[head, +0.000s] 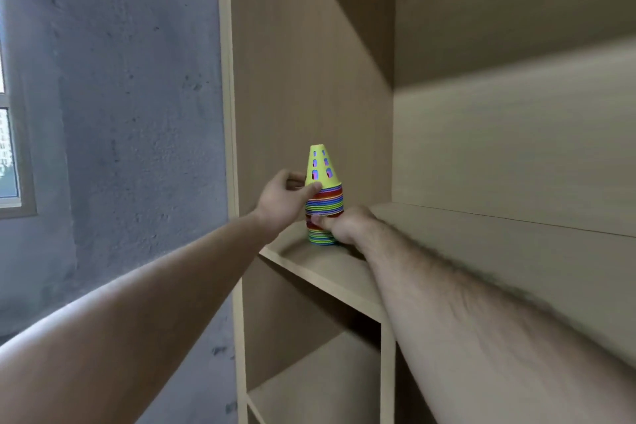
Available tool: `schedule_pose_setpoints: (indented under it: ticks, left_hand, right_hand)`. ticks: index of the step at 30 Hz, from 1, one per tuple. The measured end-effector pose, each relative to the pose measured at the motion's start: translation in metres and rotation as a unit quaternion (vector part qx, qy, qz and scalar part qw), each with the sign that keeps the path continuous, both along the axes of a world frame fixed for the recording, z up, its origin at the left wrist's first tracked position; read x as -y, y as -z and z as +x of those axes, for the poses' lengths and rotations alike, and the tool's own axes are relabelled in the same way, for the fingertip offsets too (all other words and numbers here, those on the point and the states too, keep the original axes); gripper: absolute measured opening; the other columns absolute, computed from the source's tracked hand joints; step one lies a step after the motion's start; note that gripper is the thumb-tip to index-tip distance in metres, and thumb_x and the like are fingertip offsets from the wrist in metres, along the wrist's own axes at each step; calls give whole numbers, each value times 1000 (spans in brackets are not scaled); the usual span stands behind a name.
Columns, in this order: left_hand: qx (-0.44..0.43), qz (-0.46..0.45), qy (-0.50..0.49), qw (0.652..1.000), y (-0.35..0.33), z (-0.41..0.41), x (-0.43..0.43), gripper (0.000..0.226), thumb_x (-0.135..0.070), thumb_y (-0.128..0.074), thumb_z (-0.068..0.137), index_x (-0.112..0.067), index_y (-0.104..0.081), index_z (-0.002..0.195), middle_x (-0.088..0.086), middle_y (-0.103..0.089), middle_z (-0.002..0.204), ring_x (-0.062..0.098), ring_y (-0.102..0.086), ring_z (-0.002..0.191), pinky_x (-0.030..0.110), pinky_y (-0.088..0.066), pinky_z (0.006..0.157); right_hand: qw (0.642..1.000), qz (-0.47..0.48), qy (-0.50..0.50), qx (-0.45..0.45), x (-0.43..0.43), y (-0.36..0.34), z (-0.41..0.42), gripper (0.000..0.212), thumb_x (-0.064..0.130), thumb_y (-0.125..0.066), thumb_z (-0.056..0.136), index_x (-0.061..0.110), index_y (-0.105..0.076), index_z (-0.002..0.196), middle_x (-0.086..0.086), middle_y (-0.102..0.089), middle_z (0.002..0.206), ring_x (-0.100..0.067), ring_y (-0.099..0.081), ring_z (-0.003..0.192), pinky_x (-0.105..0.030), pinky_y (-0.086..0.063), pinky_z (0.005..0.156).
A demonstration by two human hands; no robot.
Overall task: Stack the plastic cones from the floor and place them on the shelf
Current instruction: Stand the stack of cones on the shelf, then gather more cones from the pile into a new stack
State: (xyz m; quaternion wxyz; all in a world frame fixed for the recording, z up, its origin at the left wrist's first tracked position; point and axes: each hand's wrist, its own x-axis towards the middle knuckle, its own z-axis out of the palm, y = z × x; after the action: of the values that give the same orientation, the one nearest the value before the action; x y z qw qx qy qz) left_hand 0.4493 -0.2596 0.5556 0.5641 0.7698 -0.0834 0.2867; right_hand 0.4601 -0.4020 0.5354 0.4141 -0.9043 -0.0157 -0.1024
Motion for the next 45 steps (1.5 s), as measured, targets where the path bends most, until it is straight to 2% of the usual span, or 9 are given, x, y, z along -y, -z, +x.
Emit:
schedule_pose_setpoints:
  ticks: [4,6,8,12,15,20,26,36,45]
  left_hand:
    - [6,46,-4,999,5,4,5,36,-29,-71,97,-9,-61,126,5,-69,123,4,-65,98,6,-49,70]
    - [3,86,-12,996,5,-3,2,39,-34,-66,100,-14,-60,133,1,-66,128,9,-62,114,15,-50,86]
    - [4,133,-37,990,4,-17,-5,43,-41,-63,101,-22,-58,138,-6,-60,126,9,-53,124,27,-46,99]
    - [41,169,-85,981,12,-58,-24,34,-41,-61,101,-26,-61,132,-10,-59,123,10,-57,117,30,-47,90]
    - [74,248,-108,960,35,-105,-45,24,-37,-61,100,-28,-63,122,-11,-62,120,9,-58,112,26,-44,89]
    - [58,357,-127,924,120,-207,-85,26,-38,-53,94,-31,-61,118,-18,-59,111,9,-56,110,41,-48,97]
    - [2,299,-179,937,246,-282,-120,28,-39,-55,94,-26,-64,117,-17,-62,111,12,-62,106,47,-52,91]
    - [-196,248,-248,916,428,-327,-159,33,-36,-58,96,-20,-69,123,-4,-68,117,21,-65,109,45,-52,91]
    - [-392,248,-215,860,552,-384,-163,41,-41,-60,96,-17,-66,129,2,-65,123,25,-60,114,42,-50,94]
  right_hand:
    - [998,-47,20,-22,4,6,6,88,88,-60,61,25,-62,122,-9,-61,119,-32,-51,117,-31,-41,87]
    - [997,-60,41,-15,8,5,-2,83,85,-63,67,26,-59,125,-9,-57,120,-32,-47,121,-34,-39,87]
    - [995,-56,73,31,8,0,-17,80,78,-67,70,24,-54,128,-8,-55,129,-32,-44,127,-39,-39,100]
    - [969,-51,75,231,-9,-14,-64,39,43,-58,94,19,-55,124,-7,-56,129,-31,-46,125,-39,-40,101]
    - [944,18,-80,318,-36,10,-112,18,31,-53,94,24,-61,109,3,-64,107,-21,-58,104,-41,-50,89]
    - [917,36,-302,257,-66,104,-180,13,31,-52,99,30,-60,109,10,-66,95,-8,-63,84,-38,-53,76]
    - [851,-61,-500,148,-90,182,-200,21,29,-58,100,30,-62,121,17,-60,102,-3,-58,87,-13,-43,69]
    - [792,-122,-599,-9,-157,381,-177,27,29,-63,97,28,-64,124,16,-63,101,-6,-59,81,-12,-41,68]
    - [714,-214,-662,-78,-183,518,-191,31,36,-61,97,32,-60,128,19,-60,107,-2,-57,91,-29,-50,84]
